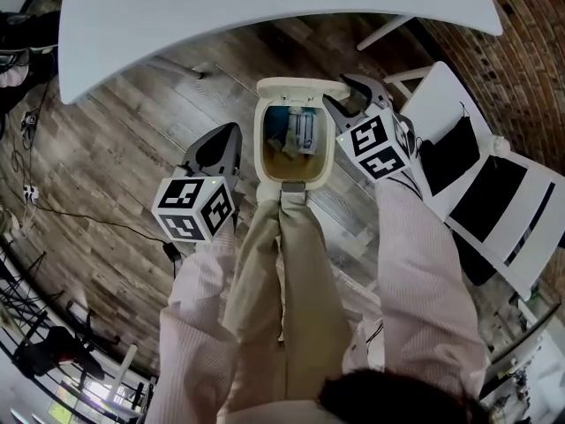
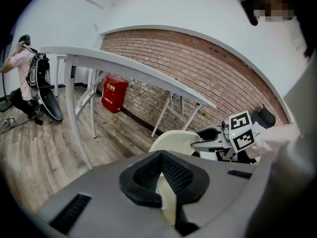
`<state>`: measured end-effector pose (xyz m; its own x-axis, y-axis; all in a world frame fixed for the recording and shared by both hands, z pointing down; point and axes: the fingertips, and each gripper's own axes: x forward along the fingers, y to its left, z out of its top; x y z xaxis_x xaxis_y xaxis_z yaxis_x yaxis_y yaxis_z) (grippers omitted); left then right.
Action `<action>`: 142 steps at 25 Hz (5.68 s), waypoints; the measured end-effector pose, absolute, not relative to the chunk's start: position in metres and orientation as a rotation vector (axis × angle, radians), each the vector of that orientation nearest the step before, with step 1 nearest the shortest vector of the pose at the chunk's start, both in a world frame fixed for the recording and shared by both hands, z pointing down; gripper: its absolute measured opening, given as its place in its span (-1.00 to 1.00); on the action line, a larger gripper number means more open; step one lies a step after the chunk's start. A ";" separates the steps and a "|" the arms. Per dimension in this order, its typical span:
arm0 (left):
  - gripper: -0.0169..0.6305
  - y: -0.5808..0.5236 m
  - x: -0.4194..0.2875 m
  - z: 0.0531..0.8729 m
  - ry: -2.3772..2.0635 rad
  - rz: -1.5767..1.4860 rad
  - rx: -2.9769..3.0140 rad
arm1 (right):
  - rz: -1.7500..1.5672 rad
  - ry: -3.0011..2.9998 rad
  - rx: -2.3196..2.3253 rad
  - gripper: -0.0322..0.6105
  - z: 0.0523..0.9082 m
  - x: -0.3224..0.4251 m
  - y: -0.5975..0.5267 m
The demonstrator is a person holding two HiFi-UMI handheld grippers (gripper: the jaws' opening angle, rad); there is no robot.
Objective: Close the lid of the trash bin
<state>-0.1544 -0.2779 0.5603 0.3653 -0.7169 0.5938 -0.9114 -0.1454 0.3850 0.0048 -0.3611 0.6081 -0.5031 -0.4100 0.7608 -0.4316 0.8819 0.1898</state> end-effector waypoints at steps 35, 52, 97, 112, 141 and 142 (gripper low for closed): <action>-0.97 -0.221 -0.130 0.582 -1.277 0.394 1.989 | 0.031 -2.170 0.621 -0.34 0.623 0.011 -0.271; -0.97 -0.188 -0.123 0.603 -1.273 0.400 1.954 | 0.039 -2.167 0.542 -0.34 0.649 0.014 -0.216; -0.97 -0.121 -0.112 0.672 -1.247 0.478 1.938 | 0.535 -2.264 0.639 -0.87 0.740 0.017 -0.153; -0.97 -0.123 -0.105 0.705 -1.214 0.489 1.926 | 0.538 -2.171 0.680 -0.89 0.779 0.017 -0.147; -0.97 -0.125 -0.097 0.709 -1.218 0.489 1.905 | 0.562 -1.961 0.713 -0.89 0.793 0.012 -0.145; -0.97 -0.125 -0.097 0.707 -1.217 0.490 1.906 | 0.566 -1.954 0.713 -0.89 0.793 0.013 -0.145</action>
